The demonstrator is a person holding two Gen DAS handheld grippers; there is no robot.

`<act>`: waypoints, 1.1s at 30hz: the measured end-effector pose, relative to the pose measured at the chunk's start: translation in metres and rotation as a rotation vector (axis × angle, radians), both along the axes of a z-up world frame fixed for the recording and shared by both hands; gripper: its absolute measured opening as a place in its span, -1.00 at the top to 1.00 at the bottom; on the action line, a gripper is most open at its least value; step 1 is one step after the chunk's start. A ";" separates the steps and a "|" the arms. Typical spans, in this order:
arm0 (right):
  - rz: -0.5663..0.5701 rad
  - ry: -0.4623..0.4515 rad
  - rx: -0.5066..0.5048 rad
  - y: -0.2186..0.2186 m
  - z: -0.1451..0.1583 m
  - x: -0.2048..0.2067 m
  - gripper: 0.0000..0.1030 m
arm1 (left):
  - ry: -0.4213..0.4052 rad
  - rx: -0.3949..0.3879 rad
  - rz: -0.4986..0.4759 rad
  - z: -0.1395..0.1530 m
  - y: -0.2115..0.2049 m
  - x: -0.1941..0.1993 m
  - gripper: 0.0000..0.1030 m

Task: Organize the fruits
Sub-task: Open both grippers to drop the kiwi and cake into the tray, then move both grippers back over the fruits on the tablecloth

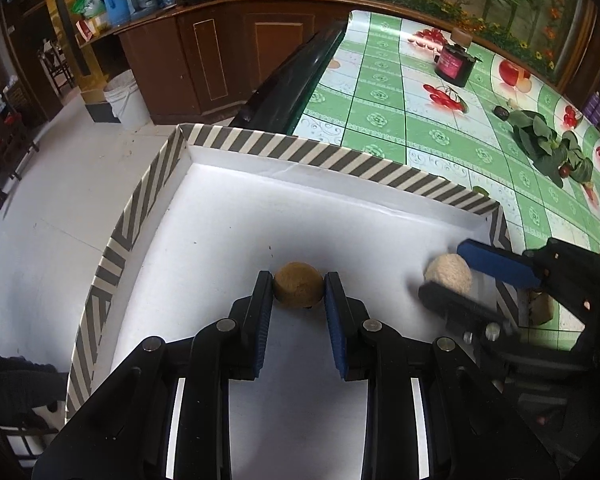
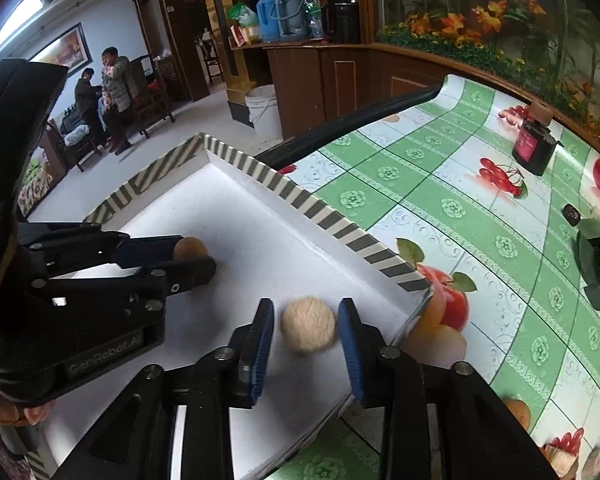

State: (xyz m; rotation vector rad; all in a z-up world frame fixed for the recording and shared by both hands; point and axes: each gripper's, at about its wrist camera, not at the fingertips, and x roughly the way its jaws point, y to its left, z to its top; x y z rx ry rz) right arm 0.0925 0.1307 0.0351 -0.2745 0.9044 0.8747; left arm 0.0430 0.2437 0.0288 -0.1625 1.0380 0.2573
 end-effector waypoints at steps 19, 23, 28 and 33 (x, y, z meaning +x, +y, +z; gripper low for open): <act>-0.095 -0.039 0.115 -0.094 0.038 -0.049 0.26 | -0.146 -0.167 -0.063 0.029 -0.013 -0.035 -0.30; -0.130 -0.051 0.111 -0.128 0.037 -0.063 0.26 | -0.181 -0.130 -0.110 0.041 -0.036 -0.049 -0.30; -0.211 -0.080 0.041 -0.171 0.026 -0.074 0.26 | -0.215 -0.107 -0.181 0.049 -0.075 -0.056 -0.30; -0.313 -0.021 0.045 -0.219 0.009 -0.073 0.26 | -0.212 -0.054 -0.257 0.048 -0.119 -0.057 -0.30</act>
